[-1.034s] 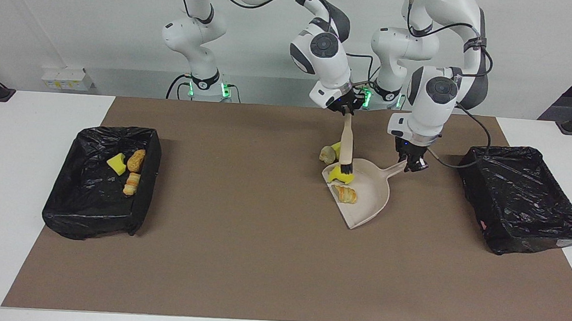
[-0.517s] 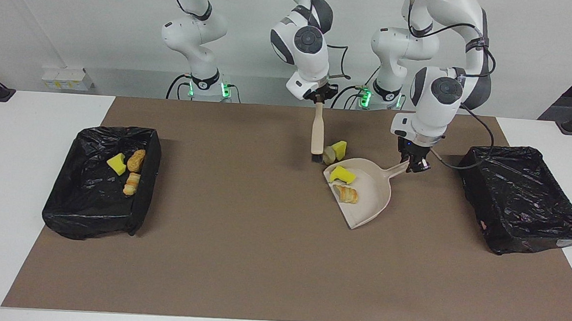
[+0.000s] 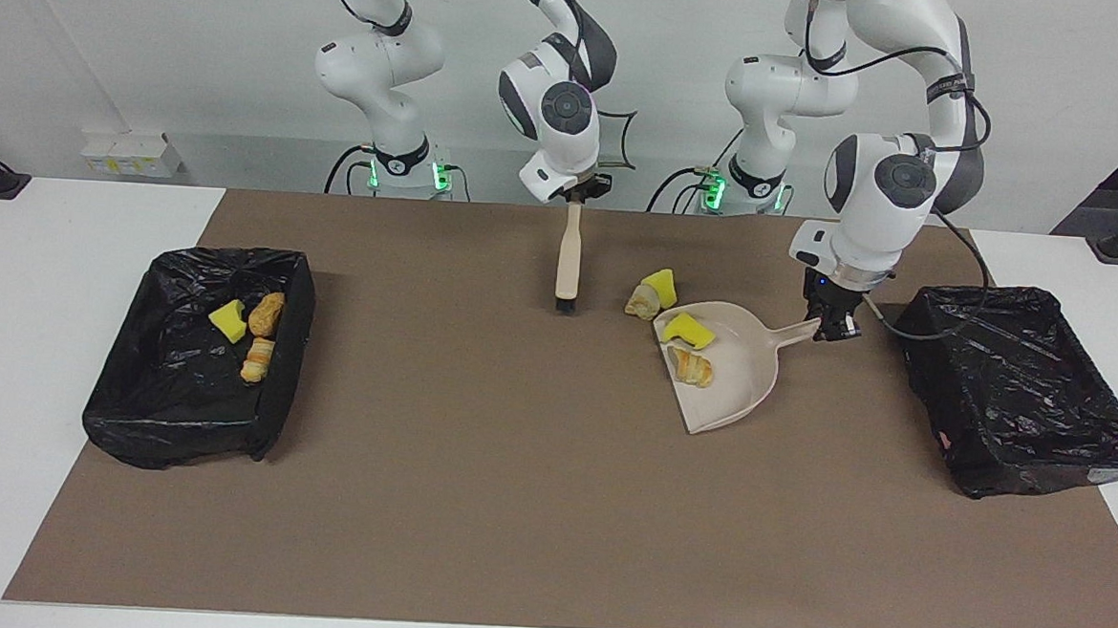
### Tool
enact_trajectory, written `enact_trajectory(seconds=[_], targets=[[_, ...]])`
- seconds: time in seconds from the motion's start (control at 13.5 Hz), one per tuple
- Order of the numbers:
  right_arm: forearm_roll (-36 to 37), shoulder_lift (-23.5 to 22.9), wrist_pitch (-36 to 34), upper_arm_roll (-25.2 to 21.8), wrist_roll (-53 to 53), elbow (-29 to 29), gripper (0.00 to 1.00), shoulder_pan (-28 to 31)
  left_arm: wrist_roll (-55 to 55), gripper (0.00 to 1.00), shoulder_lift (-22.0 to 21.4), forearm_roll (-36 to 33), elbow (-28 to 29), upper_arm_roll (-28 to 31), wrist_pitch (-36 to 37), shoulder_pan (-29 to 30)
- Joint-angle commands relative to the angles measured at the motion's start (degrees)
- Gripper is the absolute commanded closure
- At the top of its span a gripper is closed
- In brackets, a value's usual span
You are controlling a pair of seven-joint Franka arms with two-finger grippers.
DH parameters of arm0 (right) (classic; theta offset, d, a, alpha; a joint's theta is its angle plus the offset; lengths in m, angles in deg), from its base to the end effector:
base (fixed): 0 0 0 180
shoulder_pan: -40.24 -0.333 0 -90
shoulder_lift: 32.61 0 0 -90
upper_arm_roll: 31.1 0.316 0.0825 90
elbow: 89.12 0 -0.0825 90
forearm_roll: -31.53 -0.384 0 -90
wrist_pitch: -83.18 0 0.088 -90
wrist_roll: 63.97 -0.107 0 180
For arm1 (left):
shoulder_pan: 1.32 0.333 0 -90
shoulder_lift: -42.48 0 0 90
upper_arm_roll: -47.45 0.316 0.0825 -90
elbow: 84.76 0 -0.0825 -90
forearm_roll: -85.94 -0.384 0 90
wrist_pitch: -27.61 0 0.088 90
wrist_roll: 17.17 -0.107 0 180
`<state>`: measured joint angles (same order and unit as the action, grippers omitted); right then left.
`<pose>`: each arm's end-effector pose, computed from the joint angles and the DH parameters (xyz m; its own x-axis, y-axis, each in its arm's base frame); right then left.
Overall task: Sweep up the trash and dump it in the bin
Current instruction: 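Sweep the trash pieces into the dustpan with the right gripper's brush, then sweep the remaining trash pieces into the dustpan with the right gripper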
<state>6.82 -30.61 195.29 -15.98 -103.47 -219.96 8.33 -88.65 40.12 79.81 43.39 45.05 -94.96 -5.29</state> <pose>0.3066 0.3698 0.3512 0.8929 -0.0734 -0.4442 -0.1039 -0.9936 -0.0446 0.5085 -0.0522 0.3829 0.1492 -0.9835 -0.1024 -0.9879 -0.1527 0.0277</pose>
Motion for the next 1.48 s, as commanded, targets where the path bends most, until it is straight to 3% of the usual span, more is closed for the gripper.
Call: enact_trajectory(seconds=[0.0, 0.22, 0.52, 0.89, 1.4], targets=[[0.71, 0.28, 1.89, 0.44, 1.0, -1.0, 1.0, 0.27, -5.5, 1.0, -0.71, 0.94, 0.78, -0.24, -1.27, 2.21], [-0.16, -0.59, 6.62, 0.71, 0.39, -0.73, 1.0, 0.18, -10.6, 1.0, -1.85, 0.85, 1.57, -0.15, -0.22, 3.62], [-0.25, -0.94, 6.98, 0.71, -0.49, -0.73, 1.0, -1.05, -15.78, 1.0, -4.31, 0.59, 3.41, -0.07, 2.86, 3.79], [-0.25, -3.05, 9.26, 0.62, -2.6, -0.82, 1.0, -2.98, -16.23, 1.0, -6.33, -0.11, 6.49, -0.06, 1.99, 4.15], [-0.34, -4.55, 11.29, 0.71, -3.57, 0.06, 1.0, -2.55, -15.44, 1.0, -6.43, -0.11, 6.58, -0.06, 1.9, 4.15]])
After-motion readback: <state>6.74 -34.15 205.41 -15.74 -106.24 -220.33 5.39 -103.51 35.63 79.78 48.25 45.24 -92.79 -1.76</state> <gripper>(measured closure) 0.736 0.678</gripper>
